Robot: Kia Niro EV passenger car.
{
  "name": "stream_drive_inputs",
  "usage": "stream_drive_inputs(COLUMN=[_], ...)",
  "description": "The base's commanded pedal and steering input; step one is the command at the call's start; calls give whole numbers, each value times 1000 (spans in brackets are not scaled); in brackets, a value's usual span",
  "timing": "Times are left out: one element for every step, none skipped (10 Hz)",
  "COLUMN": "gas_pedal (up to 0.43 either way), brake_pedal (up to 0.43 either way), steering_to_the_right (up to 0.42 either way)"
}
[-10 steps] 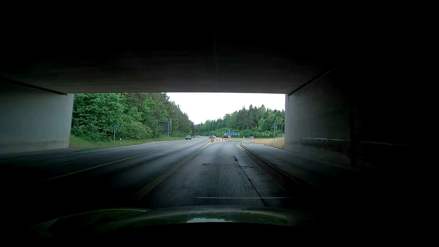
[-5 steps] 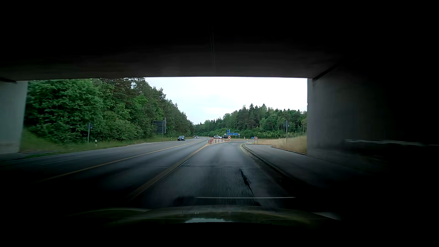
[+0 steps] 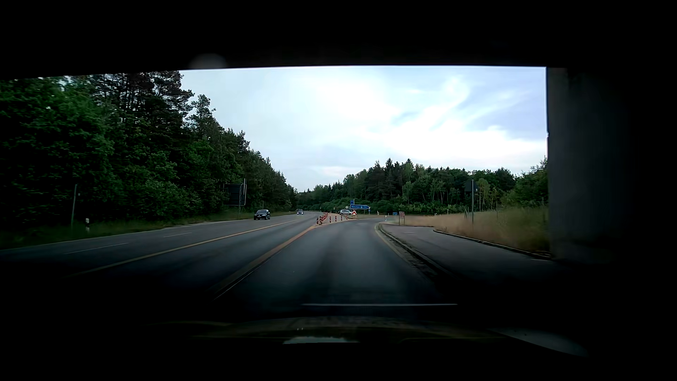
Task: Follow the waypoints while adhering to traffic rules and regulations
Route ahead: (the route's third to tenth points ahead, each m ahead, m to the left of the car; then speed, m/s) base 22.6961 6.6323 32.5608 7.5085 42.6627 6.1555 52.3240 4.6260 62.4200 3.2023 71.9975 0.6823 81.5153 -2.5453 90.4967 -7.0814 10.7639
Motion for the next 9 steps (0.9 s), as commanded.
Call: stream_drive_inputs(gas_pedal=[67, 67, 67, 67, 67, 67, 67, 67, 87], brake_pedal=[0, 0, 0, 0, 0, 0, 0, 0, 0], steering_to_the_right=[3, 3, 3, 3, 3, 3, 4, 9, 11])
